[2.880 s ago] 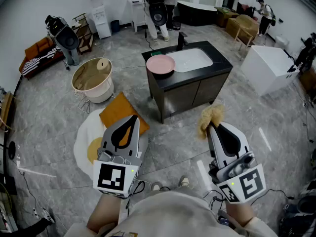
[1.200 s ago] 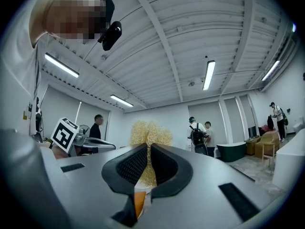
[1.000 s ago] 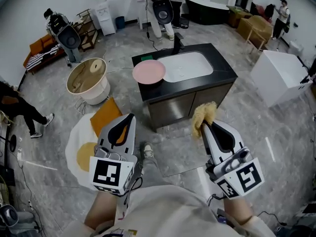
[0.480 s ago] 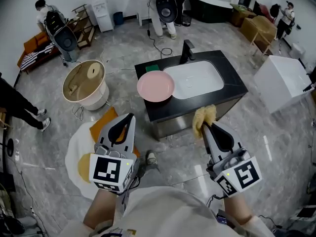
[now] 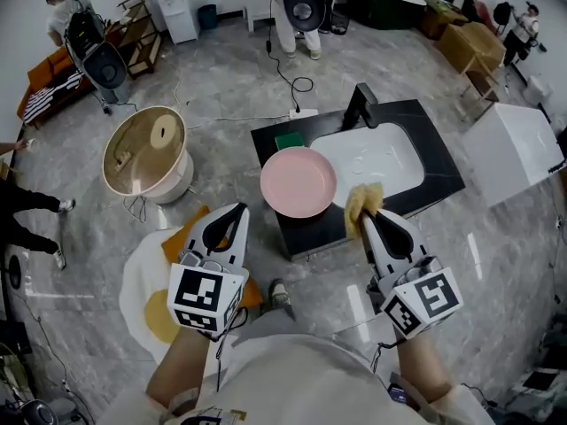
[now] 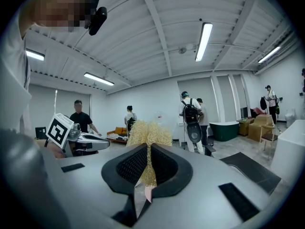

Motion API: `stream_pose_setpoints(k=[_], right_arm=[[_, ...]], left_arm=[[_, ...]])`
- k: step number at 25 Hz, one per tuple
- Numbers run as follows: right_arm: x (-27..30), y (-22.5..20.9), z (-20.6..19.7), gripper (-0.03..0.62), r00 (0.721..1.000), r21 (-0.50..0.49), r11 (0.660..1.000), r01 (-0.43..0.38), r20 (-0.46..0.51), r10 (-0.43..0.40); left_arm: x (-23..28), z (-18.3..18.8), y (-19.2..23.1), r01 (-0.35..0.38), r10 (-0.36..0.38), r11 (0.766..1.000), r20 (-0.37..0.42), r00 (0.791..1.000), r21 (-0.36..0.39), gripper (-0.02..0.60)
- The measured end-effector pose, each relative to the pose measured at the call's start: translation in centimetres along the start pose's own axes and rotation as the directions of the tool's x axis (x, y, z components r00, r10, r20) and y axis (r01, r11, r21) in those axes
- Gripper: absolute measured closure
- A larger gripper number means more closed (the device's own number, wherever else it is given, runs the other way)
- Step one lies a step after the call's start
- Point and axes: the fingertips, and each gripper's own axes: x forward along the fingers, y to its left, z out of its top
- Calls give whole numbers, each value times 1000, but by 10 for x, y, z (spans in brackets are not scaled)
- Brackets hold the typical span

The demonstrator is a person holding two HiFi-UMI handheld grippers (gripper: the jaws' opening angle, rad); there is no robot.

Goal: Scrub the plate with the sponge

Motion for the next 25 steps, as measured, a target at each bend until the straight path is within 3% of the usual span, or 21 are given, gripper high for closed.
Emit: stream_pose_setpoints(k=[9, 13, 15, 21, 25], right_arm=[[91, 3, -42, 546, 988, -7, 999, -33, -152, 32], [116, 2, -70, 546, 972, -9, 998, -63, -228, 60], [127, 0, -84, 546, 962, -4, 997, -75, -262, 71], [158, -11, -117, 546, 929, 5, 991, -133, -347, 127], [182, -18, -138, 546, 900, 7, 980, -201, -394, 187]], left_arm=[[54, -53, 61, 0, -14, 991, -104, 994, -132, 560], [70, -84, 75, -48, 35, 996, -183, 983, -70, 523], [79, -100, 76, -47, 22, 993, -214, 977, -109, 448], [108, -135, 70, -54, -12, 975, -294, 956, -214, 423], [125, -158, 67, -98, -7, 953, -347, 938, -286, 410]])
